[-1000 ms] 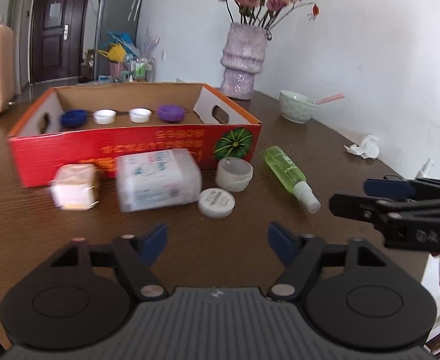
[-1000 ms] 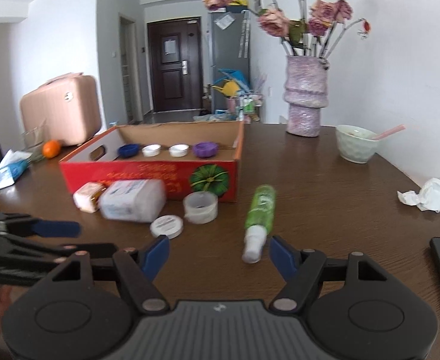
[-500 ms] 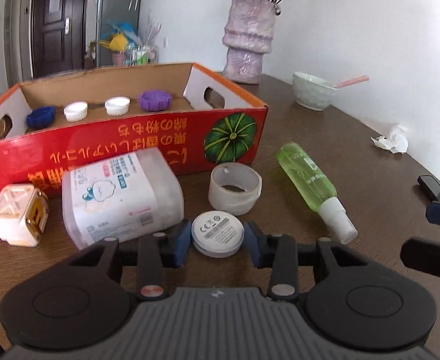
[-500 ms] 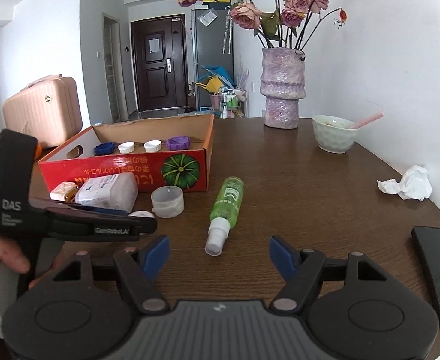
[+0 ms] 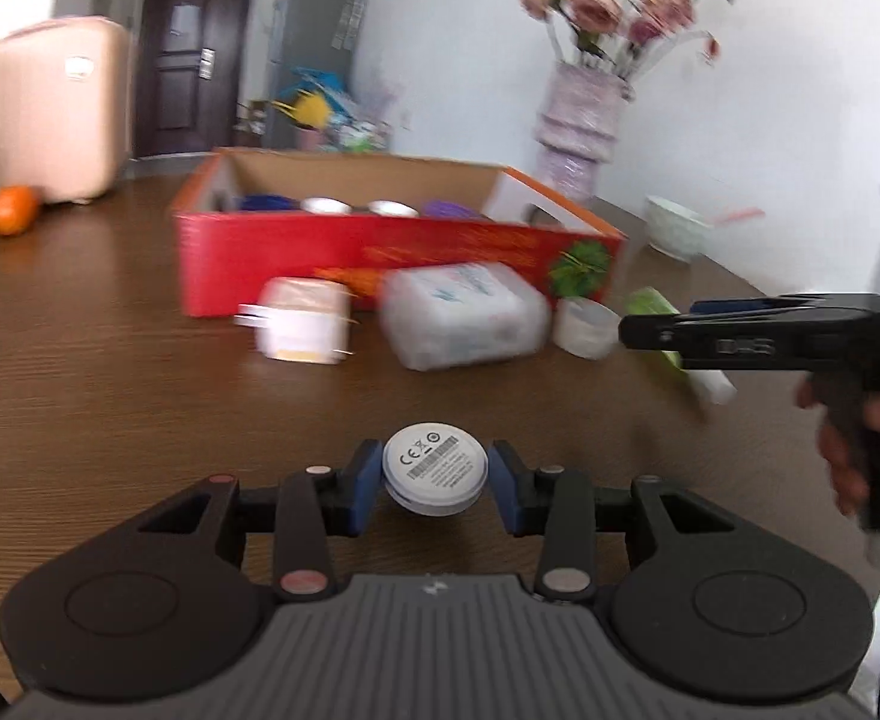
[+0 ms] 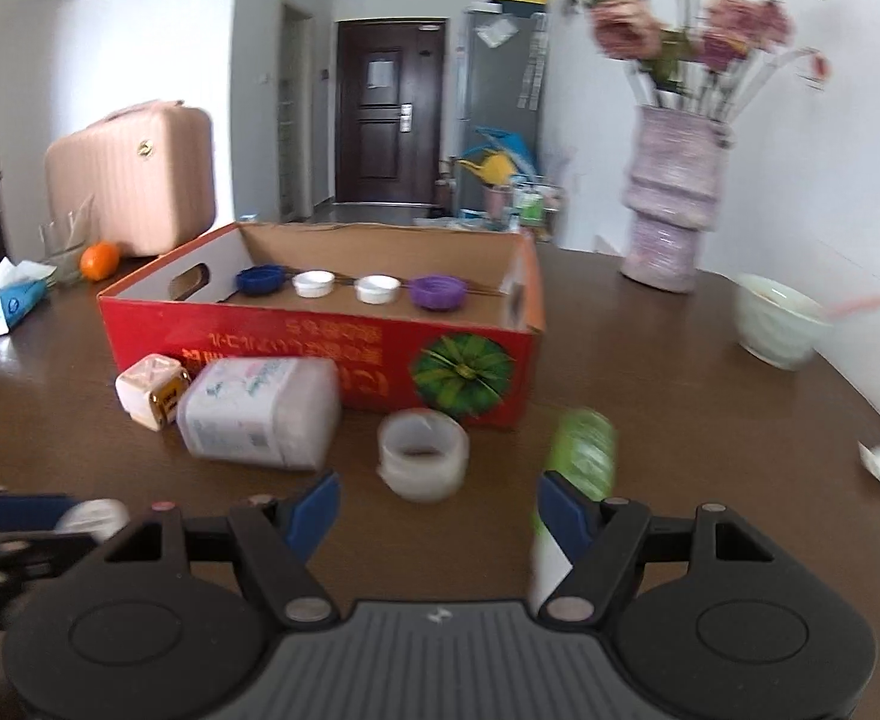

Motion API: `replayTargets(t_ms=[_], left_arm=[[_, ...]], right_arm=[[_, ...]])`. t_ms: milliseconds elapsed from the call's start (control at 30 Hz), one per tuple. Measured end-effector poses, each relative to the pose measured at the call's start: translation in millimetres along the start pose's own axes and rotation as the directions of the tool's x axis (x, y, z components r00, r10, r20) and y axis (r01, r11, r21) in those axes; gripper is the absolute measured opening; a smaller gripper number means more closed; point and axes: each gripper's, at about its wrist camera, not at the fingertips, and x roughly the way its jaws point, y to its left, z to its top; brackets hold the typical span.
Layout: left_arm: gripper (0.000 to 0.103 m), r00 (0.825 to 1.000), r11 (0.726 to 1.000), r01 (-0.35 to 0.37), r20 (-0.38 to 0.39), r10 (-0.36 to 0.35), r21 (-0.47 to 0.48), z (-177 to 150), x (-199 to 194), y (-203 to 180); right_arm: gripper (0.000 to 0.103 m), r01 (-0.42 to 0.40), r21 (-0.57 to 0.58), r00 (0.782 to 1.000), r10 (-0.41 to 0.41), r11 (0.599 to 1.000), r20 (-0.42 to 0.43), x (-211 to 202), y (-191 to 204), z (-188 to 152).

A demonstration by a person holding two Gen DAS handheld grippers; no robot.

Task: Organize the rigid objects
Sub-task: 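Grasp the white round lid with the left tool while the right tool grasps the clear plastic ring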

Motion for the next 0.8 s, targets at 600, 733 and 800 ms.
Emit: replayTargets(t_ms=[600, 733, 800], left_arm=[[0.039, 0.993, 0.994, -0.085, 0.072, 0.089, -0.064, -7, -60, 23], [0.040, 0.992, 0.997, -0.062, 0.105, 0.067, -0.053, -8, -88, 10], [0.040, 0.991, 0.998, -0.056, 0.121, 0.061, -0.041, -10, -103, 3]], right_arm=[[0.042, -0.012, 0.008, 0.999, 0.012, 1.000, -0.034, 6, 25, 10], [0.042, -0.026, -0.024, 1.000, 0.026, 0.999, 0.004, -42, 34, -1], [0.042, -0.025, -0.048, 1.000, 0.026, 0.999, 0.016, -65, 41, -7]])
